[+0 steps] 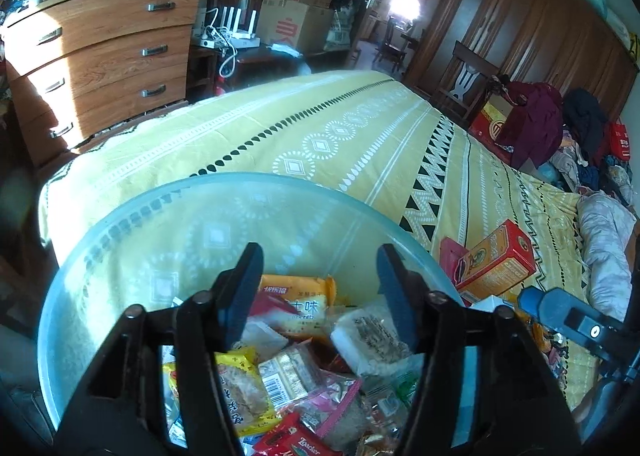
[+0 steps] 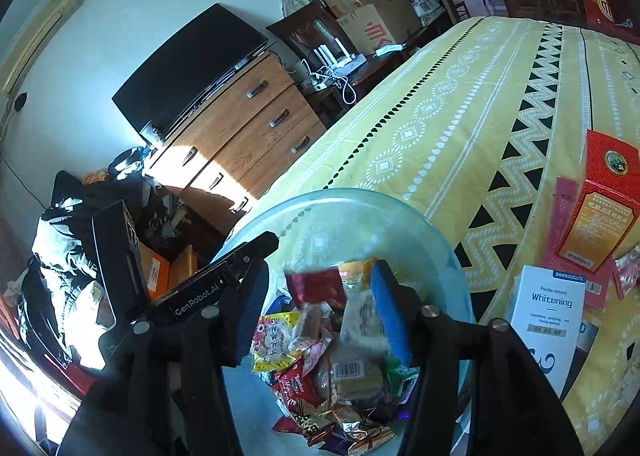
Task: Organize snacks
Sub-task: 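Carry both packs to the clear bowl and open both tools to drop them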
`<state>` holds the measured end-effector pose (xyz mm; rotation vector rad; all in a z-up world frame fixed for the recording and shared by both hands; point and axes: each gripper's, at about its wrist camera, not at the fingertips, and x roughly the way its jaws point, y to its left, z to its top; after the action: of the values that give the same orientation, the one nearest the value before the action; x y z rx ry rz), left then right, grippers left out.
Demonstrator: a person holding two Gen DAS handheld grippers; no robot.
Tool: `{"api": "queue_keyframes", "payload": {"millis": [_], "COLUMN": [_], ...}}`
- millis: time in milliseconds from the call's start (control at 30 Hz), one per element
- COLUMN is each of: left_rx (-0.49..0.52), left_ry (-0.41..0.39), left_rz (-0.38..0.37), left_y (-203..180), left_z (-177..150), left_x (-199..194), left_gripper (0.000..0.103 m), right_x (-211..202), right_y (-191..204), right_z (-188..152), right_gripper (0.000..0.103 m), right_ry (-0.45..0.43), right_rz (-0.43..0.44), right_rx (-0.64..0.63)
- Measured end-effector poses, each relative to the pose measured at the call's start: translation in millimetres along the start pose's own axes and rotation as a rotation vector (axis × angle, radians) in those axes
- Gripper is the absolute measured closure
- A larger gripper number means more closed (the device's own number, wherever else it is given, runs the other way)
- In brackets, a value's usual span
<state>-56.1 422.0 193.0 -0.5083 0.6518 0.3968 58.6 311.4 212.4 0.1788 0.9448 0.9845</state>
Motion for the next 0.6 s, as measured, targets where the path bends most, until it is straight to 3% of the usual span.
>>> {"api": "queue_keyframes", "payload": {"millis": [133,300,367,600], "left_rx": [0.006,0.043,0.069,0.174], "left_ry": [-0.035,-0.094,-0.13,-0.237], "left_rz": [0.047,0.103,0.117,0.08], "left_y": [-1,-11,-22,-72], "left_z": [0,-4,-6,-23], "left_x": [-5,-19,-29,-66], "left_gripper": [0.022,0.019,0.019,0.011], "right_x": [-13,-46,-64,-133], "right_y": [6,19,23,14], "right_z": [-6,-26,-40,-93], "right_gripper": [0.041,0.034,0.022,0.017], "right_ry": [-0.017,-0.077,-0.102,-0.181], "right_rz": [-0.004,-0.031,-0.044,-0.095], "right_rx": [-0.023,-0.095,-0.122,-0.148]}}
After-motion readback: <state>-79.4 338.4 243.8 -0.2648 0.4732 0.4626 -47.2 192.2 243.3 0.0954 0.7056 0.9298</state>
